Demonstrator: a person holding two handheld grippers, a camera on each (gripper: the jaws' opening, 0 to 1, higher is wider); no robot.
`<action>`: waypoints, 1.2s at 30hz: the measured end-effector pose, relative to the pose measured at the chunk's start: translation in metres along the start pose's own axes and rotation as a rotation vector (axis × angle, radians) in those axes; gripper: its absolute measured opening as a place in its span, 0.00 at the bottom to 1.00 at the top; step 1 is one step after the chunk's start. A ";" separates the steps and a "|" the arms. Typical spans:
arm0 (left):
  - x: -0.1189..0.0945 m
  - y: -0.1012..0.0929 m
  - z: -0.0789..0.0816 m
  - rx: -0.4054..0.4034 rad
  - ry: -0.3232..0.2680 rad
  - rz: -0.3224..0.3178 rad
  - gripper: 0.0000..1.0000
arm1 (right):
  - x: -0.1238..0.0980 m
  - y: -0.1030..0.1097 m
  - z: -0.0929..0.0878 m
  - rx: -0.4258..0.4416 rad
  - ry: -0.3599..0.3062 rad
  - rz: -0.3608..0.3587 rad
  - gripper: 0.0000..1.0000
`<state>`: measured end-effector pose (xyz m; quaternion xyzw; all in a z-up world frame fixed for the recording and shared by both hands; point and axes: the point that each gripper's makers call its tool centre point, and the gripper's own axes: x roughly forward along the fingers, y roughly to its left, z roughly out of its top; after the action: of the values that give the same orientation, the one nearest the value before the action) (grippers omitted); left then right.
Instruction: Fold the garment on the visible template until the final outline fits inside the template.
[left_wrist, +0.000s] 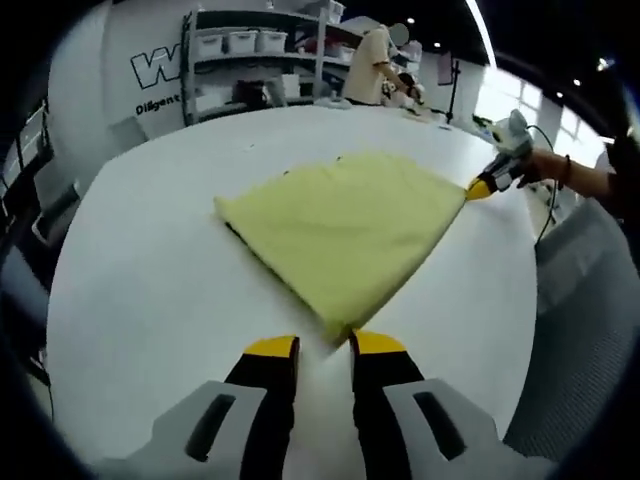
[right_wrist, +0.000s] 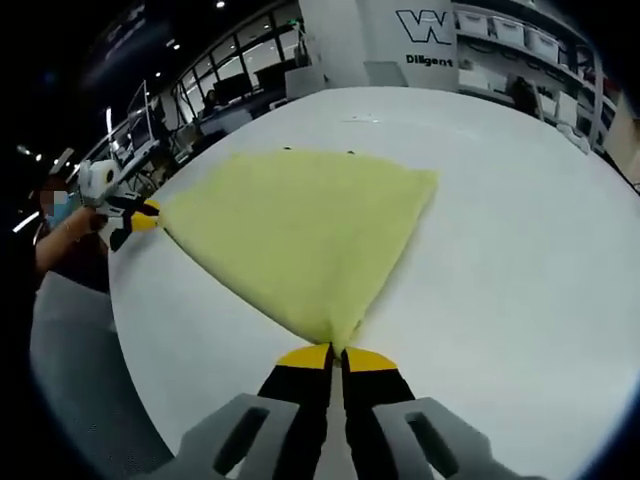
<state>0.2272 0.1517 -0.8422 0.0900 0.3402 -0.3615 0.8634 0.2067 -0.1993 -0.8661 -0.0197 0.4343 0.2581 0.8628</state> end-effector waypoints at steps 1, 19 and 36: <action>0.001 0.000 0.001 -0.001 -0.003 0.002 0.19 | 0.000 0.000 0.000 0.000 0.000 0.000 0.00; 0.012 -0.011 0.000 0.002 0.003 -0.049 0.00 | -0.001 0.001 0.000 -0.010 -0.002 -0.002 0.00; 0.000 -0.014 -0.012 0.070 0.054 -0.047 0.00 | -0.007 0.013 -0.005 -0.027 0.008 0.019 0.00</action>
<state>0.2112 0.1466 -0.8502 0.1220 0.3527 -0.3908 0.8414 0.1932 -0.1919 -0.8617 -0.0281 0.4343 0.2721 0.8582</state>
